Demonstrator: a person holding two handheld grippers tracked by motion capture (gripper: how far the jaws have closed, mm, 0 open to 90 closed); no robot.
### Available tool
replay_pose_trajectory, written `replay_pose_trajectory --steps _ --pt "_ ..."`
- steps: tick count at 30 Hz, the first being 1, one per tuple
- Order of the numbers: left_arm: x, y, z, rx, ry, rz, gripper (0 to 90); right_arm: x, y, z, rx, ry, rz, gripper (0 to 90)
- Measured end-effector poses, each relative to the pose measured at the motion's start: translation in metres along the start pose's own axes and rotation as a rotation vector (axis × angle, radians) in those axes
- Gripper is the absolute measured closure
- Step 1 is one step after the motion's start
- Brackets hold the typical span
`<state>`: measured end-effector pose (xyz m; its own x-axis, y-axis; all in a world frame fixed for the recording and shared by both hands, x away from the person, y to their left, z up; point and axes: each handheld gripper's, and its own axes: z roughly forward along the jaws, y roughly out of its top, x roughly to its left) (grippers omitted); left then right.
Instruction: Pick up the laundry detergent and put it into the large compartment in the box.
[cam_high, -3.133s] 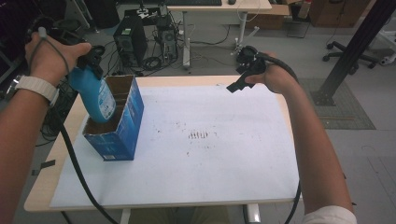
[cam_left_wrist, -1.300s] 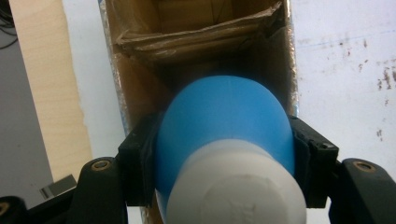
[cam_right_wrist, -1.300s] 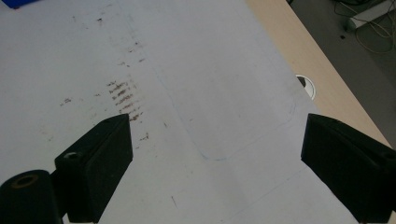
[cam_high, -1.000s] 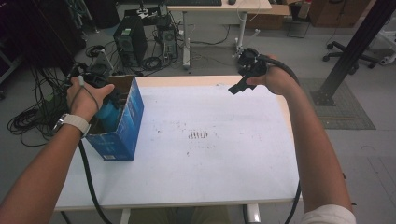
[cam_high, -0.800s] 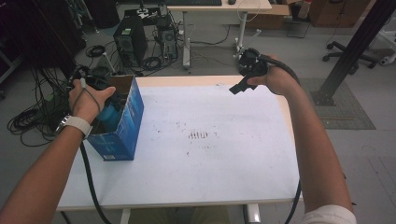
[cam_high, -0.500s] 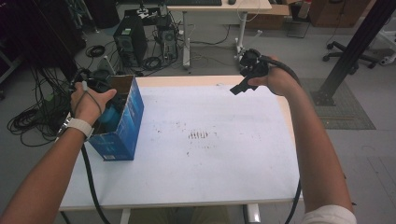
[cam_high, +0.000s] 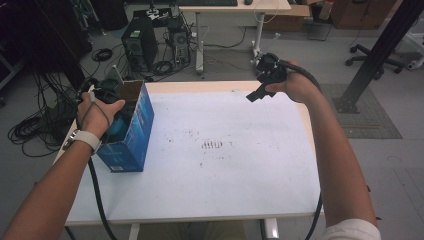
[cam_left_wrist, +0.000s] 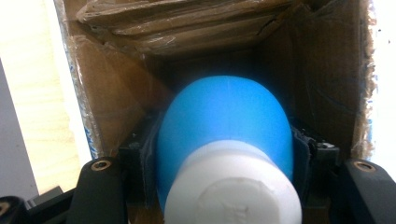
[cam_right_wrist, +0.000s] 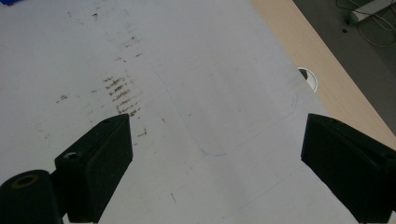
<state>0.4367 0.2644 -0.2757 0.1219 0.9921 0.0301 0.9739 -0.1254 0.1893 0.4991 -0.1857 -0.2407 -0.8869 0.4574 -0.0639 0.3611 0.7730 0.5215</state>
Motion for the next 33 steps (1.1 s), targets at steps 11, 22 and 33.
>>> replay_pose_trajectory --steps 11,22,33 --pt "0.0022 0.0017 0.0027 -0.007 -0.012 0.001 37.0 0.0009 0.0007 0.0016 0.002 0.002 -0.001 9.0" --pt "0.0050 0.0044 0.0080 0.004 -0.019 0.009 34.7 0.0006 -0.0005 0.0041 0.013 0.007 0.003 9.0" --pt "0.0084 0.0048 0.0088 0.004 -0.032 0.005 32.6 0.0000 -0.0021 0.0062 0.022 0.009 0.008 9.0"
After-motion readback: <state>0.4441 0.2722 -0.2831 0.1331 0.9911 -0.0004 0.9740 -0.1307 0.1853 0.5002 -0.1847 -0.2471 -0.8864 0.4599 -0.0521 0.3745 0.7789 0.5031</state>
